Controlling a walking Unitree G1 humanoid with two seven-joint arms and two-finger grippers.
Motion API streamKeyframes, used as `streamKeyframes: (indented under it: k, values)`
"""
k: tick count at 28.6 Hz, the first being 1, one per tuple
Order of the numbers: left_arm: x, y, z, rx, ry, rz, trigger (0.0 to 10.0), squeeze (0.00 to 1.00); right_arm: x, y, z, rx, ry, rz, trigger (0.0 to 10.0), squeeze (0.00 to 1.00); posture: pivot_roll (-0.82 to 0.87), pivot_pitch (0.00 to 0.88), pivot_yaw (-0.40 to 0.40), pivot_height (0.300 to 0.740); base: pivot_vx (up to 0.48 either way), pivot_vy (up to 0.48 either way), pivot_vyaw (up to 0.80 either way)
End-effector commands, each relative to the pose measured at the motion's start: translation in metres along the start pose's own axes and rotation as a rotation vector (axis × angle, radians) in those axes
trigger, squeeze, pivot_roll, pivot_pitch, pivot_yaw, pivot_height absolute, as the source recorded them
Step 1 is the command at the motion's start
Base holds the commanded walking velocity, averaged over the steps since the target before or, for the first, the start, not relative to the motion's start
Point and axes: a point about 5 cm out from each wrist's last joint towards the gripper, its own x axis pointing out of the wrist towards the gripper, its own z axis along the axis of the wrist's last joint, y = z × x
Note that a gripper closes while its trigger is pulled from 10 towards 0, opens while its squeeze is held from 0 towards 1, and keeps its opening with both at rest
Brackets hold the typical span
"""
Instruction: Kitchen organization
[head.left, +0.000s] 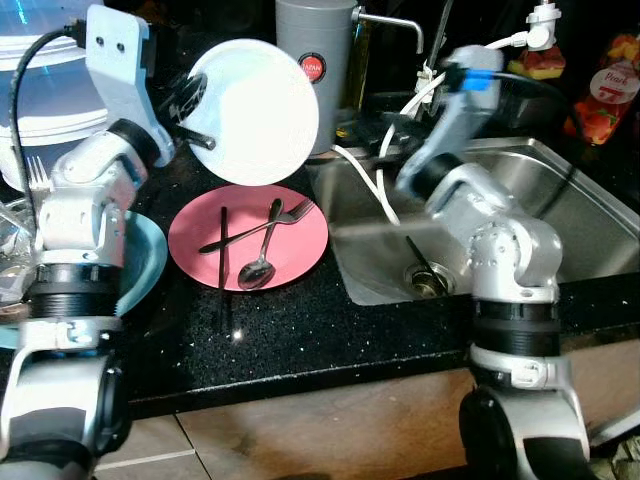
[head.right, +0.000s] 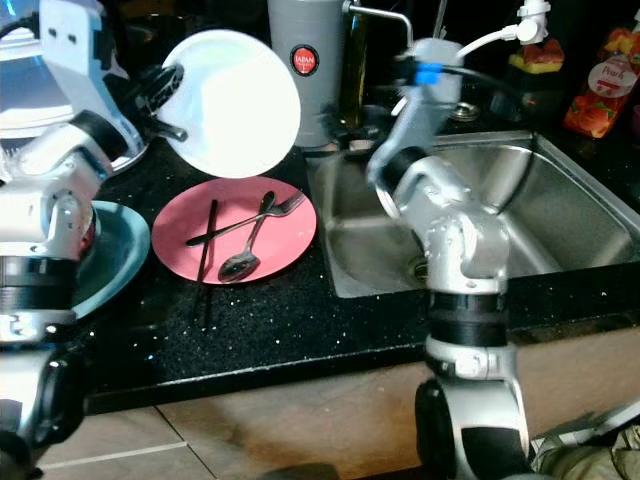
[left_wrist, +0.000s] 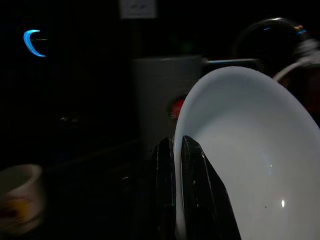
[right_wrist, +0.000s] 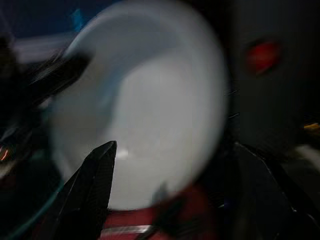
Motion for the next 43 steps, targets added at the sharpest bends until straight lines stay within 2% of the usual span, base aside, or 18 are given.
streamKeyframes:
  k: [1, 6, 9, 14, 16, 17, 18, 39, 42, 43]
  values:
    - [-0.003, -0.003, 0.003, -0.018, -0.039, -0.004, 0.0, 0.00, -0.001, 0.002, -0.006, -0.032, 0.020, -0.025, 10.0, 0.00, 0.03, 0.073, -0.033, 0.740, 0.000, 0.000, 0.00]
    - [-0.007, -0.009, 0.001, -0.014, -0.051, -0.005, 0.0, 0.00, 0.001, 0.009, -0.008, 0.022, 0.007, -0.027, 10.0, 0.00, 0.03, 0.067, -0.039, 0.740, 0.000, 0.000, 0.00]
    - [-0.009, -0.012, 0.001, -0.050, -0.069, -0.013, 0.0, 0.00, 0.001, 0.013, -0.009, 0.032, 0.011, -0.020, 10.0, 0.00, 0.03, 0.056, -0.041, 0.740, 0.000, 0.000, 0.00]
    - [-0.011, -0.018, 0.005, -0.078, -0.103, -0.038, 0.0, 0.00, 0.001, 0.012, -0.012, 0.040, 0.020, -0.048, 10.0, 0.00, 0.03, 0.048, -0.045, 0.740, 0.000, 0.000, 0.00]
    - [-0.012, -0.022, 0.005, -0.088, -0.107, -0.049, 0.0, 0.00, 0.001, 0.009, -0.013, 0.063, 0.012, -0.098, 10.0, 0.00, 0.03, 0.041, -0.048, 0.740, 0.000, 0.000, 0.00]
    - [-0.013, -0.023, 0.005, -0.089, -0.106, -0.053, 0.0, 0.00, 0.001, 0.007, -0.013, 0.077, 0.003, -0.119, 1.5, 0.00, 0.03, 0.037, -0.050, 0.740, 0.000, 0.000, 0.00]
    - [-0.014, -0.024, 0.004, -0.086, -0.103, -0.054, 0.0, 0.00, 0.001, 0.005, -0.012, 0.090, -0.005, -0.130, 0.0, 0.00, 0.03, 0.037, -0.050, 0.740, 0.000, 0.000, 0.00]
    - [-0.025, -0.026, -0.006, -0.035, -0.071, -0.069, 0.0, 0.00, 0.000, 0.005, -0.009, 0.119, -0.043, -0.144, 0.0, 0.00, 0.01, 0.000, -0.054, 0.740, 0.000, 0.000, 0.00]
    - [-0.026, -0.024, -0.006, -0.009, -0.071, -0.041, 0.0, 0.00, 0.001, 0.004, -0.008, 0.119, -0.047, -0.147, 0.0, 0.00, 0.01, 0.000, -0.055, 0.740, 0.000, 0.000, 0.00]
    - [-0.026, -0.023, -0.007, -0.008, -0.063, -0.027, 10.0, 1.00, 0.001, 0.003, -0.007, 0.119, -0.050, -0.151, 0.0, 0.00, 0.01, 0.000, -0.057, 0.740, 0.000, 0.000, 0.00]
